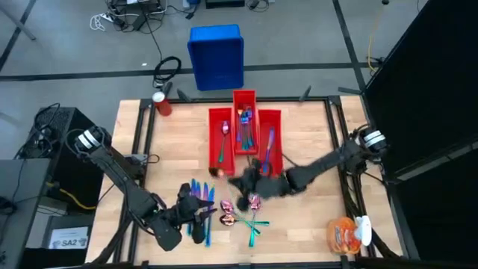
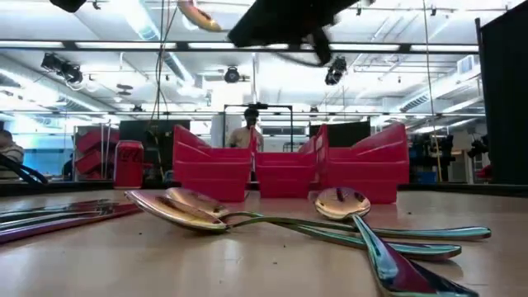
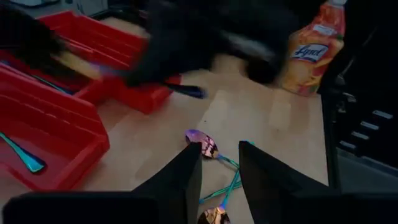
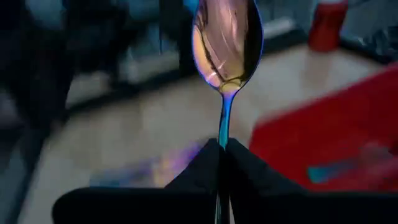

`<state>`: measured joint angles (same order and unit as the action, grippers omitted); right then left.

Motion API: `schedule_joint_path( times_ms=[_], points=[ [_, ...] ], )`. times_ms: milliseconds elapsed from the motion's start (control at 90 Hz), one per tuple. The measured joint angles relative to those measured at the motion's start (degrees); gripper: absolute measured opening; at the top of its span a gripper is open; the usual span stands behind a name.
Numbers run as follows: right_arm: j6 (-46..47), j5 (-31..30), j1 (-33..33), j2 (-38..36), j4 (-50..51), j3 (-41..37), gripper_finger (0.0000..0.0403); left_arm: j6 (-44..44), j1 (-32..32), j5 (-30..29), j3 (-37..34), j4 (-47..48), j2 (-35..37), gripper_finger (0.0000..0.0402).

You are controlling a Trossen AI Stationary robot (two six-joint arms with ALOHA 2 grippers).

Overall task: Sort silverware
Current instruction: Put the iridescent spoon into the left orange bin

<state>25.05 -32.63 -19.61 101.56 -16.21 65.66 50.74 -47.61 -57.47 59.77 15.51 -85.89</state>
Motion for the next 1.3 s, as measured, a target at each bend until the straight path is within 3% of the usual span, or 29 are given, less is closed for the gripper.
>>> schedule_joint_path(
  times_ms=[133, 311, 633, 811, 933, 1078, 1300],
  points=[
    [4.93, 3.73, 6.91, 0.33, -18.88, -4.0, 0.0, -0.86, 0.0, 0.0, 0.0, -0.45, 0.0, 0.009],
    [13.93, -4.27, 14.4, 0.44, -25.41, -9.01, 0.0, -1.16, 0.0, 0.04, 0.0, -0.44, 0.0, 0.009],
    [24.65, -4.68, 18.91, 0.48, -24.03, -10.29, 0.0, -2.76, 0.74, -0.27, 0.0, -0.65, 0.0, 0.009],
    [22.96, -6.59, 18.57, 1.82, -23.17, -9.49, 0.0, -2.67, 1.87, 0.13, 0.0, -0.83, 0.0, 0.009],
    [21.52, -9.32, 17.29, 5.89, -22.45, -5.2, 0.0, -2.71, 2.63, 0.33, 0.04, -0.96, 0.02, 0.009],
    [19.13, -8.48, 16.48, 12.49, -17.33, 2.84, 0.0, -1.91, 2.94, 2.05, 0.02, -1.24, 0.02, 0.009],
    [20.03, -9.17, 18.29, 14.69, -13.05, 6.94, 0.0, -1.01, 2.23, 3.04, 0.02, -1.11, 0.02, 0.009]
  ],
)
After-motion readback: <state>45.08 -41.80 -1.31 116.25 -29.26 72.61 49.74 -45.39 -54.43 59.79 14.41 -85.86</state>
